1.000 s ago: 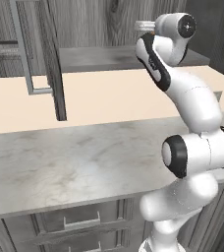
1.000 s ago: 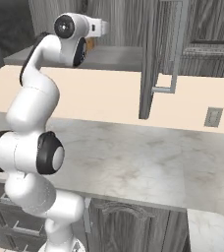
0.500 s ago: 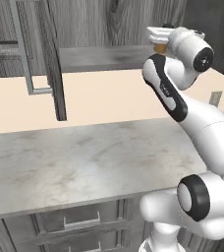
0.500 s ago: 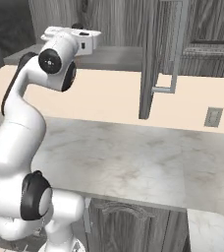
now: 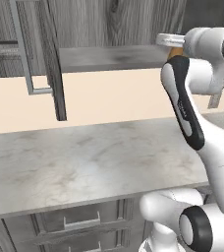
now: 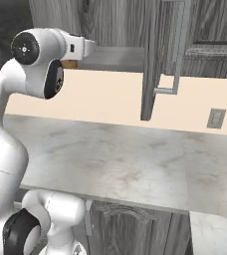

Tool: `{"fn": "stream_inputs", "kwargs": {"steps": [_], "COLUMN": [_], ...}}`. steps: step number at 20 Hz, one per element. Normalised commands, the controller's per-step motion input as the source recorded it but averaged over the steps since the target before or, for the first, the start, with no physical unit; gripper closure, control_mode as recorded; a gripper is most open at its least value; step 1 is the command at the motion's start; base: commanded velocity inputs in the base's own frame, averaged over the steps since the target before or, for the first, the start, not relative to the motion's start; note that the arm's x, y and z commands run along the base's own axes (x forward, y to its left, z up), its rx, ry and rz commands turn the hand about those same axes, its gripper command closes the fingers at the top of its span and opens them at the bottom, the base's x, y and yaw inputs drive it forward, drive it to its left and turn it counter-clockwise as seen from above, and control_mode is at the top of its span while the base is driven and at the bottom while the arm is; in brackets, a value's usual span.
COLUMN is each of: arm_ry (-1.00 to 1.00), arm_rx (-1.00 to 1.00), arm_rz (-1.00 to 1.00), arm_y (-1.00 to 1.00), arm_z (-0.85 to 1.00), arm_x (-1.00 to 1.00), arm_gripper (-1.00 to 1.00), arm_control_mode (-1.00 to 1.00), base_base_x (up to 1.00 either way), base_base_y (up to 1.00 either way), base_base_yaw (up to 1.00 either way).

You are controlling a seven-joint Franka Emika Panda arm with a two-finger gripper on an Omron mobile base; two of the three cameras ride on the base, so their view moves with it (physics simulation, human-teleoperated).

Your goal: Retrieve the shaker from the cabinet and place it next the steak on a plate on the dining table.

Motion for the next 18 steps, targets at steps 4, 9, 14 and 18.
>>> {"fn": "stream_inputs", "kwargs": {"steps": [4,9,14,18], "arm_ry": [-0.05,-0.10,0.00,-0.19], "arm_rx": [-0.05,-0.01,0.00,0.00], "arm_rz": [0.03,0.04,0.03,0.01], "arm_y": [0.09,0.01,0.06,0.14], "arm_z": [-0.51,-0.63,-0.33,0.03], "arm_x": [-1.00,-1.00,-0.90,-0.99], "arm_gripper": [1.00,1.00,1.00,1.00], "arm_control_mode": [-1.00,-1.00,-1.00,-1.00], "base_base_x": [0.00,0.00,0.00,0.00], "base_base_y": [0.00,0.00,0.00,0.00], "base_base_yaw": [0.00,0.00,0.00,0.00]}}
